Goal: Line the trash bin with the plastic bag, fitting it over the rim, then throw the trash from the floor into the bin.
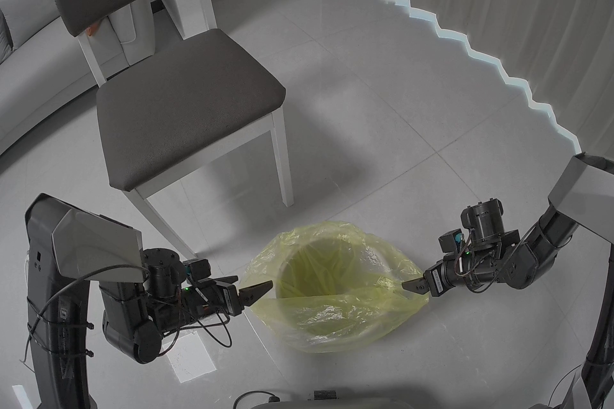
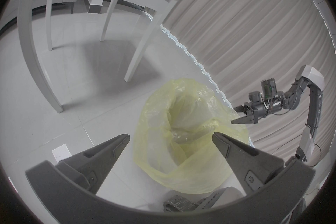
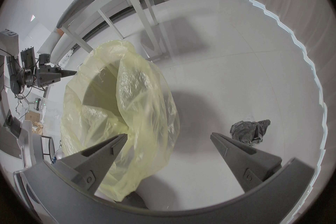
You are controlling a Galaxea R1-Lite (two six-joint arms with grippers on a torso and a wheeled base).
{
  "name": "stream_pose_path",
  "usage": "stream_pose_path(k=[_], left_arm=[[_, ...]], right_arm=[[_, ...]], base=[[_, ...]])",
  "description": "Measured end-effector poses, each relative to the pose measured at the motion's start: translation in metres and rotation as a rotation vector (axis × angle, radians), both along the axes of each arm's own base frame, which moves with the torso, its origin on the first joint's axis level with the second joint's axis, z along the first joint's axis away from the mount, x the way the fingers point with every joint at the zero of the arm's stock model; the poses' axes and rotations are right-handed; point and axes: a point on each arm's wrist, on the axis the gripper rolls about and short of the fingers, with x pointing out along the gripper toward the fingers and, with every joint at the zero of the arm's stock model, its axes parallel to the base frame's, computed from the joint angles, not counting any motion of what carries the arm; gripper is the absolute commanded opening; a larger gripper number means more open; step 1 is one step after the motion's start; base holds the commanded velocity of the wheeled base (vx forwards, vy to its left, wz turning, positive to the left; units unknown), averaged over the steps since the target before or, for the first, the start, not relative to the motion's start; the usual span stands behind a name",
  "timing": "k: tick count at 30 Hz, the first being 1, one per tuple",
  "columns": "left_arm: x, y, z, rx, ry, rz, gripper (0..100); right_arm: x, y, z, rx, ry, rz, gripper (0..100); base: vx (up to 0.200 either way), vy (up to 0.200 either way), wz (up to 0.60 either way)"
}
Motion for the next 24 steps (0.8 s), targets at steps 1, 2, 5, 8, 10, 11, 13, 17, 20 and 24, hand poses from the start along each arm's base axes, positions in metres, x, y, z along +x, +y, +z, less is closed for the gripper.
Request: stream_pose_path(k=[1,2,5,8,10,11,13,17,20,24], left_arm=[[0.002,0.001,0.0,0.0,-0.003,0.006,100],[0.004,0.002,0.0,0.002,-0.004,0.01,100],[0.008,0.005,-0.004,0.011,0.012,0.021,100],[0.011,0.006,-0.008,0.023,0.043,0.026,100],[0.014,0.006,-0.01,0.032,0.051,0.026,100],[0.015,0.006,-0.01,0.038,0.053,0.024,100],[0.018,0.006,-0.012,0.045,0.053,0.023,100],[0.024,0.004,-0.011,0.046,0.032,0.023,0],[0.027,0.002,-0.011,0.044,0.024,0.019,0],[0.029,0.0,-0.013,0.044,0.021,0.014,0]], right_arm=[[-0.002,-0.001,-0.001,0.001,0.0,-0.001,100],[-0.003,-0.001,-0.002,0.002,-0.002,-0.002,100],[-0.006,-0.002,-0.003,0.005,-0.009,-0.004,100],[-0.007,-0.002,-0.004,0.008,-0.015,-0.004,100],[-0.009,-0.002,-0.005,0.006,-0.011,-0.004,100],[-0.009,-0.002,-0.005,0.006,-0.01,-0.003,100],[-0.01,-0.002,-0.007,0.004,-0.004,-0.002,100],[-0.011,-0.001,-0.008,0.006,-0.011,-0.001,0],[-0.011,-0.001,-0.008,0.009,-0.011,-0.004,0],[-0.011,-0.001,-0.012,0.008,0.0,-0.007,0]], base=[[0.0,0.0,0.0],[0.0,0.0,0.0],[0.0,0.0,0.0],[0.0,0.0,0.0],[0.0,0.0,0.0],[0.0,0.0,0.0],[0.0,0.0,0.0],[0.0,0.0,0.0],[0.0,0.0,0.0],[0.0,0.0,0.0]])
